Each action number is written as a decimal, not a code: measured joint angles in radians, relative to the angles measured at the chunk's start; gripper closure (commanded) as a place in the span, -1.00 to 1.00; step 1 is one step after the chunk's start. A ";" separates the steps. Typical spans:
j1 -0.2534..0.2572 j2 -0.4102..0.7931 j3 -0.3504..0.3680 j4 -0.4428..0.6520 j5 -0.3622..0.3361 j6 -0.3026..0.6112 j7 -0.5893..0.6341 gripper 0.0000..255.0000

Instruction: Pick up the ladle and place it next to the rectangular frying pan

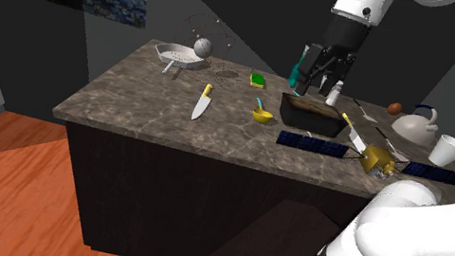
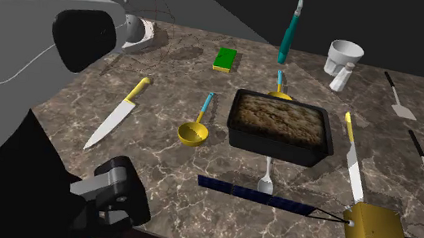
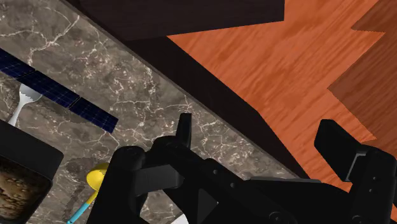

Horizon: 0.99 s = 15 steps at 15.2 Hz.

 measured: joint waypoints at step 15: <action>-0.090 0.356 -0.090 0.019 -0.013 0.333 0.027 -1.00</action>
